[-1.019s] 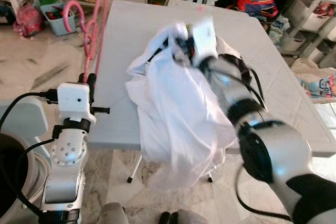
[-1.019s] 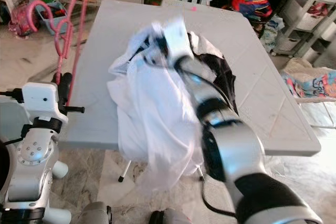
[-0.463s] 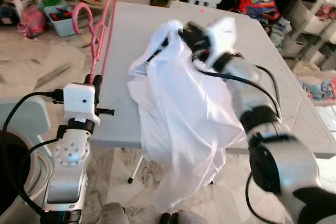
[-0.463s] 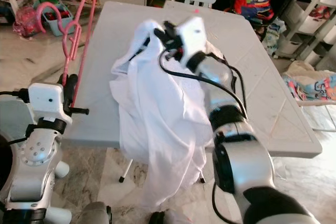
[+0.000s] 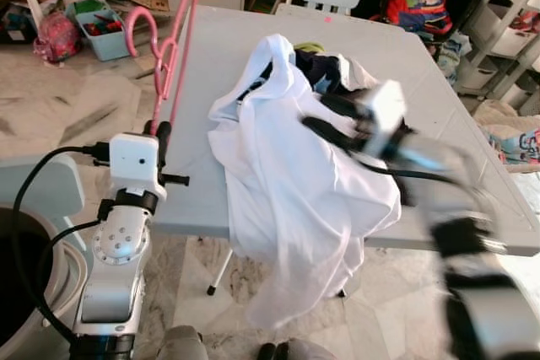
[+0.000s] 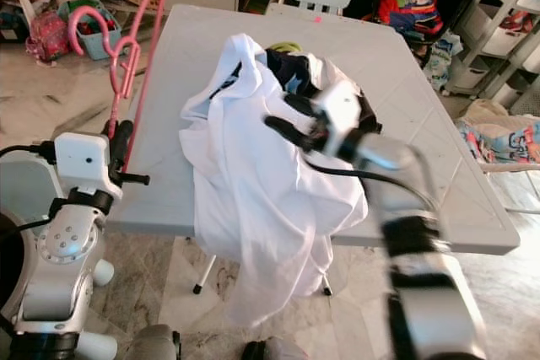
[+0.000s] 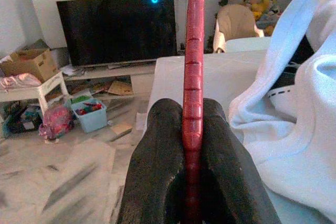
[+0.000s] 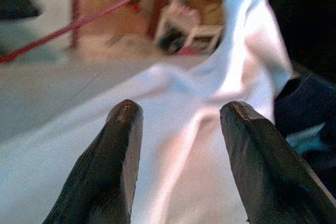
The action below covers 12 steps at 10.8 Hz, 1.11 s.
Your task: Hang hanger
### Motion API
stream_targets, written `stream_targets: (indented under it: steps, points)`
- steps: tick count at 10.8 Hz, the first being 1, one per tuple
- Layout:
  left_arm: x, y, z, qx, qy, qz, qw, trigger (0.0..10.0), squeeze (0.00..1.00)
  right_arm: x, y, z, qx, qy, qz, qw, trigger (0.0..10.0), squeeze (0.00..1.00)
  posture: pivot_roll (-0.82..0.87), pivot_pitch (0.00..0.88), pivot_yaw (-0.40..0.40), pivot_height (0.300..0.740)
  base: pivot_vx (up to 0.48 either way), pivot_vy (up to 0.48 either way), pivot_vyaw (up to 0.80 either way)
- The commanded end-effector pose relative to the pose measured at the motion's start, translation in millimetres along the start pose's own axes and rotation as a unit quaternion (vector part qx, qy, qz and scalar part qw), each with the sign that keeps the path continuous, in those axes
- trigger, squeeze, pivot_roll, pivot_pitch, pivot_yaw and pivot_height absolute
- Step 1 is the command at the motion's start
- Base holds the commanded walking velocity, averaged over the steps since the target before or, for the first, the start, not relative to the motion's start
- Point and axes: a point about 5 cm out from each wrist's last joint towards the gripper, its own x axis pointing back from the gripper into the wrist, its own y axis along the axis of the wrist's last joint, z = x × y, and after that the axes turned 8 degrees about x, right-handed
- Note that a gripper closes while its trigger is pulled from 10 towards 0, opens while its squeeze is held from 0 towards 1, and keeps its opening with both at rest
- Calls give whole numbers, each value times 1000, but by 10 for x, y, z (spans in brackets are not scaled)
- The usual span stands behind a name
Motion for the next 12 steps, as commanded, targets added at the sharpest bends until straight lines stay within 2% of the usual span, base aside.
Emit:
stream_targets:
  steps: [1,2,3,4,5,7,8,9,10,11,12]
  points:
    - [-3,8,-19,3,-5,-3,1000,10000,0,74,20,22,-7,30,8,1000,10000,1000,79,2,-114,740,0,0,0]
    - [-18,2,-44,4,-11,-2,1000,10000,0,237,-13,61,-7,67,46,997,10000,1000,69,3,-105,740,0,0,0]
    - [-28,4,-57,5,-15,-2,1000,10000,0,312,-11,94,-18,87,60,994,10000,1000,65,2,-102,740,0,0,0]
    - [-37,6,-72,6,-19,-3,1000,10000,0,404,-23,149,-53,108,74,990,10000,1000,59,0,-98,740,0,0,0]
    - [-46,2,-79,7,-23,-2,1000,10000,0,539,-133,299,-84,138,108,981,10000,1000,59,0,-97,740,0,0,0]
    - [-53,4,-75,6,-25,-2,1000,10000,0,544,-173,366,-93,136,120,979,10000,1000,61,0,-93,740,0,0,0]
    - [-48,2,-78,6,-26,-1,1000,10000,0,518,-231,424,-84,138,143,976,10000,1000,63,0,-95,740,0,0,0]
    - [-48,4,-79,6,-27,-2,1000,10000,0,445,-263,451,-72,110,154,979,10000,1000,64,0,-96,740,0,0,0]
    - [-49,13,-83,7,-26,-2,1000,10000,0,300,-302,479,-53,60,158,984,10000,1000,66,4,-99,740,0,0,0]
    - [-33,13,-88,8,-28,-2,1000,10000,0,211,-325,527,-39,31,164,985,10000,671,68,17,-102,740,0,0,0]
    - [-4,18,-100,12,-32,-2,999,10000,0,121,-376,632,-27,1,174,984,10000,165,72,25,-108,740,0,0,0]
